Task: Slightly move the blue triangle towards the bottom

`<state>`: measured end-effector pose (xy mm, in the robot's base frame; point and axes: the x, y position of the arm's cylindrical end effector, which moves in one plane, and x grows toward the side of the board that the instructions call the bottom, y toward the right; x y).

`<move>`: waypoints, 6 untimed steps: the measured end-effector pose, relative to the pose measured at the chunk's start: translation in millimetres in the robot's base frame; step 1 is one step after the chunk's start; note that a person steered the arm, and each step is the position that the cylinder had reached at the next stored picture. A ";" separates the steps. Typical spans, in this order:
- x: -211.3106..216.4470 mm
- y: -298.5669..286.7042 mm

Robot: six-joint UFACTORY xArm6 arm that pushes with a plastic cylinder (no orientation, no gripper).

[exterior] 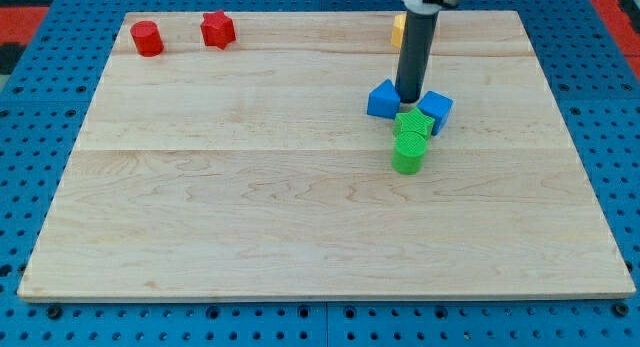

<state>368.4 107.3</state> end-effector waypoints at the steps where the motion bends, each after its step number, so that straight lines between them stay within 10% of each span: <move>1: 4.9 -22.8; 3: 7.6 -182.1; 6: -52.0 -180.0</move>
